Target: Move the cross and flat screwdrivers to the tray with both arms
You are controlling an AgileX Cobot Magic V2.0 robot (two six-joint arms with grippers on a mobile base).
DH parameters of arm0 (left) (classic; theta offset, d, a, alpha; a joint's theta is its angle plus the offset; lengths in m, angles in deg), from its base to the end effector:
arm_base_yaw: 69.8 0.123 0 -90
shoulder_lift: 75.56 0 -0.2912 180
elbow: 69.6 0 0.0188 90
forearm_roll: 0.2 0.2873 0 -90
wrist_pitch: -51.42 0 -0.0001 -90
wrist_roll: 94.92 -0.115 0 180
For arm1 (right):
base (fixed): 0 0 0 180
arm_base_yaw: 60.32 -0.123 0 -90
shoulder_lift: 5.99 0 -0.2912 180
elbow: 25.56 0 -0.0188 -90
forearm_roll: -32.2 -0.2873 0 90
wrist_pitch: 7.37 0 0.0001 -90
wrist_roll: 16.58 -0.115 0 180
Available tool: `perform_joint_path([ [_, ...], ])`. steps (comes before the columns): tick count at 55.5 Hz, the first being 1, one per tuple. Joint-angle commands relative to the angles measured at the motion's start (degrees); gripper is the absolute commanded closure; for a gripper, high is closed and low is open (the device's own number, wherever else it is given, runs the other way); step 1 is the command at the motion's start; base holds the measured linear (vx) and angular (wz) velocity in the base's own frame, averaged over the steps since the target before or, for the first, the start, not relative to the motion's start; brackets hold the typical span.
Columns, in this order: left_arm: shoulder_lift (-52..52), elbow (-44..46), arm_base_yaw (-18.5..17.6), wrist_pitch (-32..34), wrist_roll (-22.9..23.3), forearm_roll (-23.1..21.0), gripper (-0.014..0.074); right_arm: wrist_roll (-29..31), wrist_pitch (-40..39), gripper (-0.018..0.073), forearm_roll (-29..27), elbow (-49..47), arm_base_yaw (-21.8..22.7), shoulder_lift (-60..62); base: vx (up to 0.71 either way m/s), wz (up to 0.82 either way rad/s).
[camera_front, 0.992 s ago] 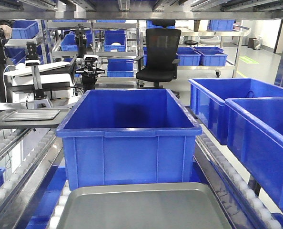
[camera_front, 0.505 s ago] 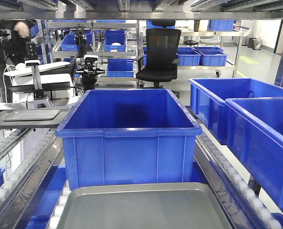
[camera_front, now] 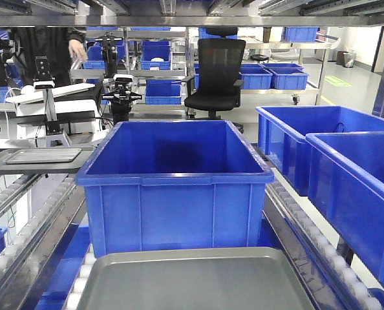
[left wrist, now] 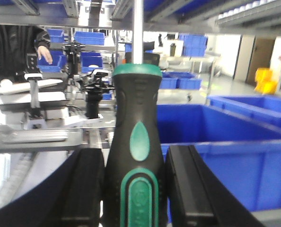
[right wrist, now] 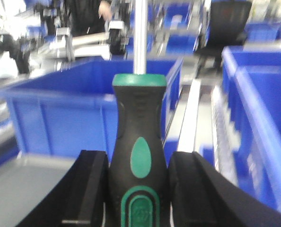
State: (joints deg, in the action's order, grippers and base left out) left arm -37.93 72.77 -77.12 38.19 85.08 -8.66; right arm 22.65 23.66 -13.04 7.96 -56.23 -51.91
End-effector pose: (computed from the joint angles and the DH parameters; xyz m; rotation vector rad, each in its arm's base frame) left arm 0.1556 -0.0239 0.3953 0.0144 1.5469 -0.2413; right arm 0.1834 0.0291 0.3803 -0.1808 1.7727 0.3031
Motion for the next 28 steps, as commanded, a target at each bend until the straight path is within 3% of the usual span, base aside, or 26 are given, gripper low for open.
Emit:
perform_joint_path([
  [1, 2.4, 1.4, -0.2, 2.6, 1.5, -2.3, 0.0595, 0.2, 0.1, 0.0567, -1.8, -2.0, 0.0, -4.1, 0.0, 0.0],
  [9, 9.7, 1.4, -0.5, -4.4, -0.7, -8.7, 0.0594, 0.2, 5.5, 0.0567, -2.9, -3.6, 0.0, -12.3, 0.0, 0.0],
  [15, 16.5, 1.5, -3.6, -5.0, -9.8, -19.8, 0.0594, 0.4, 8.2, 0.0567, -6.6, -4.9, -1.2, -18.6, 0.0, 0.0],
  [23, 27.1, 1.8, -11.2, -4.8, -22.1, -38.3, 0.0594, -0.3, 3.9, 0.0567, -7.9, -5.5, -11.2, -26.2, 0.0, 0.0],
  [28, 33.3, 3.1, -15.1, -4.3, -26.8, -45.1, 0.0594, -2.5, -0.6, 0.0567, -7.9, -5.5, -17.9, -30.6, 0.0, 0.0],
])
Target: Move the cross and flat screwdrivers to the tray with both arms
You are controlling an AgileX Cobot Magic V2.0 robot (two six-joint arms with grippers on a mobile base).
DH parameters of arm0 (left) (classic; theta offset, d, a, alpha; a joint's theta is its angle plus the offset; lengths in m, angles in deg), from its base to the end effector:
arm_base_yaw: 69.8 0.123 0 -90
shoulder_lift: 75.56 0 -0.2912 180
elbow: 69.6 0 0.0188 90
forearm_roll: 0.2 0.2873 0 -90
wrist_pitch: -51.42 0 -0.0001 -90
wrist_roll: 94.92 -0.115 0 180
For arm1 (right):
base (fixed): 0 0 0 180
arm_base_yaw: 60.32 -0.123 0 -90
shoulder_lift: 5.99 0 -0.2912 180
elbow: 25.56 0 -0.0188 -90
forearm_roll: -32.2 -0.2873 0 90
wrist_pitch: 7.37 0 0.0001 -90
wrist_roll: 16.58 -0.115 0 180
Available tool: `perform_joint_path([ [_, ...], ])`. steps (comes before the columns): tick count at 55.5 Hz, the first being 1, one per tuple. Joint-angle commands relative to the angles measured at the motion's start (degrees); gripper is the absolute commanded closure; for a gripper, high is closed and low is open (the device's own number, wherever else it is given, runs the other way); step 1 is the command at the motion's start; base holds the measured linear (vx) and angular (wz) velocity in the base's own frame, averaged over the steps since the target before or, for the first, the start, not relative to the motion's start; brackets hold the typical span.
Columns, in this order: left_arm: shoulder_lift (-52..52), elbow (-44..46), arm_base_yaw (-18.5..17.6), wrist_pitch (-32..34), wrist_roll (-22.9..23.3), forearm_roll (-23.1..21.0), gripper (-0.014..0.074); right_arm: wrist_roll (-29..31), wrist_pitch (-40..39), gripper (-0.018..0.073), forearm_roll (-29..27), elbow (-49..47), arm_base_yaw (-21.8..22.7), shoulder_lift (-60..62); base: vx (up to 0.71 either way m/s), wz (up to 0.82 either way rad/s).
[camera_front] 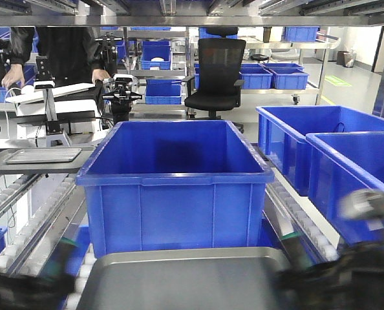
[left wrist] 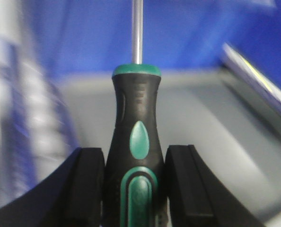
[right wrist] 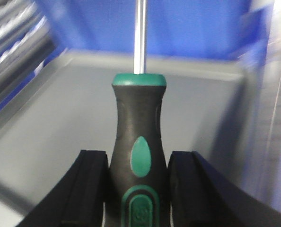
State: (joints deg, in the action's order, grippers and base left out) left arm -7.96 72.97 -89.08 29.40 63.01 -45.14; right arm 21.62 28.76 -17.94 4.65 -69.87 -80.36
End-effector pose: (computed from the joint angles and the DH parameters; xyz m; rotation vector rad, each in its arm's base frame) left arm 0.2414 -0.1168 0.2787 0.1381 2.1651 -0.6925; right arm 0.2706 0.0984 0.2838 -0.3249 2.2364 0.6739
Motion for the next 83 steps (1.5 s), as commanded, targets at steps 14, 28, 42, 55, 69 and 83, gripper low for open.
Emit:
perform_joint_path([
  [14, 14.7, 8.1, -10.1, 6.1, -5.7, -12.4, 0.0594, -3.3, -11.7, 0.0567, -5.3, -2.2, -10.0, -9.6, 0.0, 0.0],
  [28, 17.4, 8.7, -12.3, 10.3, -5.7, -12.4, 0.0553, -1.8, -13.0, 0.0544, -5.3, -2.2, -10.0, -10.3, 0.0, 0.0],
  [42, 17.3, 8.6, -12.3, 9.3, -5.7, -12.4, 0.0288, -0.1, -13.0, 0.0287, -5.3, -2.2, -10.0, -10.3, 0.0, 0.0],
  [55, 17.3, 8.6, -12.3, 8.9, -5.7, -12.4, 0.0056, 0.1, -12.8, -0.0031, -5.2, -2.2, -10.0, -10.3, 0.0, 0.0],
  [69, 15.1, 8.6, -12.3, 8.1, -5.7, -12.3, 0.0076, 0.3, -12.7, -0.0023, -4.3, -2.2, -10.0, -7.4, 0.0, 0.0],
  [83, 2.5, 8.6, -12.3, 5.0, -5.7, -11.1, 0.0565, -1.1, -7.9, 0.0494, 2.0, -2.2, -9.5, 4.7, 0.0, 0.0],
])
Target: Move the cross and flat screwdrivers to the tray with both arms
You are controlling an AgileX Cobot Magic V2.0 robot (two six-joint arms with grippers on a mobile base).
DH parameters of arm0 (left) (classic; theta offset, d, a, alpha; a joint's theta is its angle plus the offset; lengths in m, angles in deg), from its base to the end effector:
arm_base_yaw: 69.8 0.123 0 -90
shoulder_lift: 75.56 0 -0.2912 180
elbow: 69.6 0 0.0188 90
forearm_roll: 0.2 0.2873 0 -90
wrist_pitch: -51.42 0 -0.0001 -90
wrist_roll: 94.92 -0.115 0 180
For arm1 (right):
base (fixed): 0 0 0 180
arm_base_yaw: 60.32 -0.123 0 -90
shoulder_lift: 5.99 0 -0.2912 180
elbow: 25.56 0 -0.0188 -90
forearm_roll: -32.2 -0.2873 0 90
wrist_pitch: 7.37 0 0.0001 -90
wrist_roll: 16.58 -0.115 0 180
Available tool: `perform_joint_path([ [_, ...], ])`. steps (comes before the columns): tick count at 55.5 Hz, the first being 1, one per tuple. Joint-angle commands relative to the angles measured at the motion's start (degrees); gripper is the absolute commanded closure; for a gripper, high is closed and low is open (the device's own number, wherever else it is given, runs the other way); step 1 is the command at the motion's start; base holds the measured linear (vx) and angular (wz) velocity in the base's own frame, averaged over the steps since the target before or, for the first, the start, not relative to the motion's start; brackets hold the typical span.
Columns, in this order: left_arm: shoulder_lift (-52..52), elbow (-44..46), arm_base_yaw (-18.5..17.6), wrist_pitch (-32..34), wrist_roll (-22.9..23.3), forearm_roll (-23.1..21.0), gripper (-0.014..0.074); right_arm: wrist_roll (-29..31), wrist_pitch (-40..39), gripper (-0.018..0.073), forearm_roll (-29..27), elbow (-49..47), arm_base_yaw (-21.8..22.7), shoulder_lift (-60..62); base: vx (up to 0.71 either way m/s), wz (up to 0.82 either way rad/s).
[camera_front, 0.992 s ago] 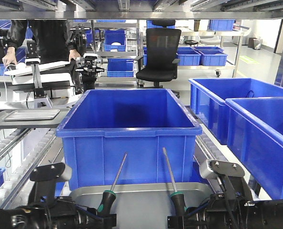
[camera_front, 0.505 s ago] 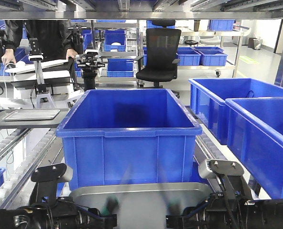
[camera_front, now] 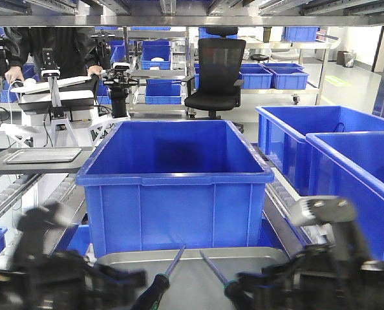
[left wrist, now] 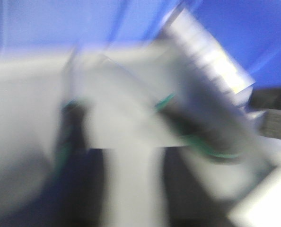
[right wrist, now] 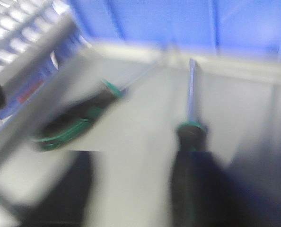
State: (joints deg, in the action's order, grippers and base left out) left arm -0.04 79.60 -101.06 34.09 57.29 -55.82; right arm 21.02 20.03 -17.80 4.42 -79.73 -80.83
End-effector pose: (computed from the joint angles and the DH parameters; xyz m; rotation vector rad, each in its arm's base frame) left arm 0.2486 -0.1841 0.2928 0.2514 2.1167 -0.8705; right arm 0.2660 0.1368 0.2897 -0.4101 2.1468 0.6725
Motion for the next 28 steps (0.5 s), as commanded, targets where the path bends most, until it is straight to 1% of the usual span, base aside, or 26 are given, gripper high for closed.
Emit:
perform_joint_path([
  [1, -6.6, 1.9, -0.3, 0.0, 0.0, 0.1, 0.0608, -0.7, 1.3, 0.053, 2.6, -1.9, 0.4, 6.1, 0.0, 0.0],
  [2, -7.8, 1.9, -0.3, -0.2, 0.0, 0.7, 0.0605, -1.1, 1.9, 0.0576, 3.7, -1.9, 0.4, 7.4, 0.0, 0.0],
  [4, -9.7, 1.9, -0.3, -0.6, 0.0, 2.1, 0.0605, -2.0, 2.7, 0.0573, 5.7, -1.9, 0.4, 9.9, 0.0, 0.0],
  [11, -16.7, 1.0, -0.3, -3.0, 0.5, 10.1, 0.0596, -5.7, 4.0, 0.057, 13.0, -1.7, 0.4, 18.3, 0.0, 0.0],
  [17, -22.7, -2.7, -0.3, -5.6, 1.1, 16.9, 0.0595, -8.1, 4.0, 0.0568, 20.0, -1.7, 0.4, 25.4, 0.0, 0.0],
  [22, -28.6, -7.7, -0.3, -6.0, 3.4, 19.6, 0.0595, -11.7, 3.6, 0.0568, 25.3, -0.8, 0.4, 31.7, 0.0, 0.0],
  [28, -36.3, -14.4, -0.3, -5.7, 3.6, 20.6, 0.0595, -14.4, 1.0, 0.0568, 27.2, 5.4, 0.4, 39.0, 0.0, 0.0],
])
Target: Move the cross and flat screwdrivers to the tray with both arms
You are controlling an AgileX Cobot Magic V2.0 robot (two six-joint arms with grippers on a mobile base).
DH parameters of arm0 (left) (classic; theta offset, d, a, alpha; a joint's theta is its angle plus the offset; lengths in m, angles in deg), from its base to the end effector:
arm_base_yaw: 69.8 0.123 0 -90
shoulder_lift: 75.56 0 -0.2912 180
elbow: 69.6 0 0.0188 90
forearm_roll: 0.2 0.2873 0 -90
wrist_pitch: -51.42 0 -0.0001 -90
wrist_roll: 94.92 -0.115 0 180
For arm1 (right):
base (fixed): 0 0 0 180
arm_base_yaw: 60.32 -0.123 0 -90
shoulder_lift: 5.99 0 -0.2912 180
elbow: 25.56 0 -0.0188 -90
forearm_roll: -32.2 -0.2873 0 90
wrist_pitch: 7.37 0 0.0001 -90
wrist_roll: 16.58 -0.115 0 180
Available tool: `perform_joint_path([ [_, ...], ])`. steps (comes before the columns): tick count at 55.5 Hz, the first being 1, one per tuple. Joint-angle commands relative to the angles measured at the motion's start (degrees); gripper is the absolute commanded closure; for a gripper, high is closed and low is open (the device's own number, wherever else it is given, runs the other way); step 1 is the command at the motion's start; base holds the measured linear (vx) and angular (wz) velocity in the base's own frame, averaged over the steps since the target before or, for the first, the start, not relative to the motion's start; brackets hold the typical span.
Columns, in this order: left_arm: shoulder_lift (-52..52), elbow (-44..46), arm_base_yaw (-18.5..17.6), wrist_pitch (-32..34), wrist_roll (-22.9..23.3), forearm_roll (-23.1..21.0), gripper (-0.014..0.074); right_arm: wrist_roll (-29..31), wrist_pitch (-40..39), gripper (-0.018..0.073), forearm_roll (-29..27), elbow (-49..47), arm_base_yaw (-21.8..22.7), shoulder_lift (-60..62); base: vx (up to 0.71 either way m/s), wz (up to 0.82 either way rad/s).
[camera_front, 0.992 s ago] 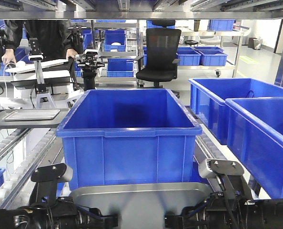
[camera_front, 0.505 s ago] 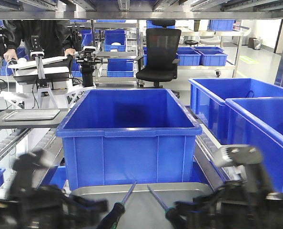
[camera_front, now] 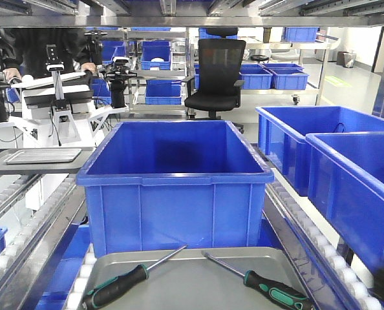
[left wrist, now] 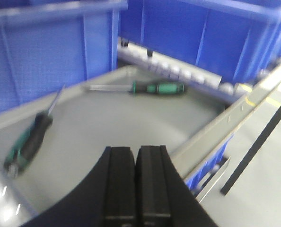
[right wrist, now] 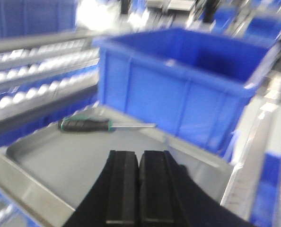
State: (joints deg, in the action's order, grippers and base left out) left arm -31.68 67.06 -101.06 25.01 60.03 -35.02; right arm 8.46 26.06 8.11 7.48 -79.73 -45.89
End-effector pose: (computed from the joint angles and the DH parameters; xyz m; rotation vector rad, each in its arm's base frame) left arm 0.1396 -0.1189 0.3205 0.5865 1.8694 -0.6893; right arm 0.1371 0.0757 0.3848 -0.5363 1.7457 0.3888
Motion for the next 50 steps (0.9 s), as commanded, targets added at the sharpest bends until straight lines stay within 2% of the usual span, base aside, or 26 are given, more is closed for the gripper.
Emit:
perform_joint_path([
  [1, -5.9, -2.8, -0.3, 3.5, 0.8, 0.0, 0.0595, -1.9, -5.4, 0.0568, 1.3, 3.7, 0.4, 5.3, 0.0, 0.0],
  [8, -12.7, -7.1, -0.3, 4.7, 0.7, 0.5, 0.0594, -2.4, -6.7, 0.0568, 1.1, 10.6, 0.4, 13.0, 0.0, 0.0],
  [15, -14.9, -8.1, -0.3, 6.8, 0.8, 1.8, 0.0594, -2.4, -7.2, 0.0567, 0.8, 13.7, 0.4, 17.2, 0.0, 0.0],
  [35, -14.9, -8.1, -0.3, 6.8, 0.8, 1.6, 0.0594, -2.4, 2.4, 0.0567, -0.6, 14.5, 0.4, 18.3, 0.0, 0.0],
  [49, -14.9, -8.2, -0.3, 7.3, 0.8, 1.6, 0.0594, -2.4, 2.8, 0.0567, -0.6, 14.5, 0.4, 18.3, 0.0, 0.0],
  [50, -14.9, -8.2, -0.3, 7.3, 0.2, 2.7, 0.0594, -2.4, 2.8, 0.0567, -0.6, 14.5, 0.4, 18.3, 0.0, 0.0],
])
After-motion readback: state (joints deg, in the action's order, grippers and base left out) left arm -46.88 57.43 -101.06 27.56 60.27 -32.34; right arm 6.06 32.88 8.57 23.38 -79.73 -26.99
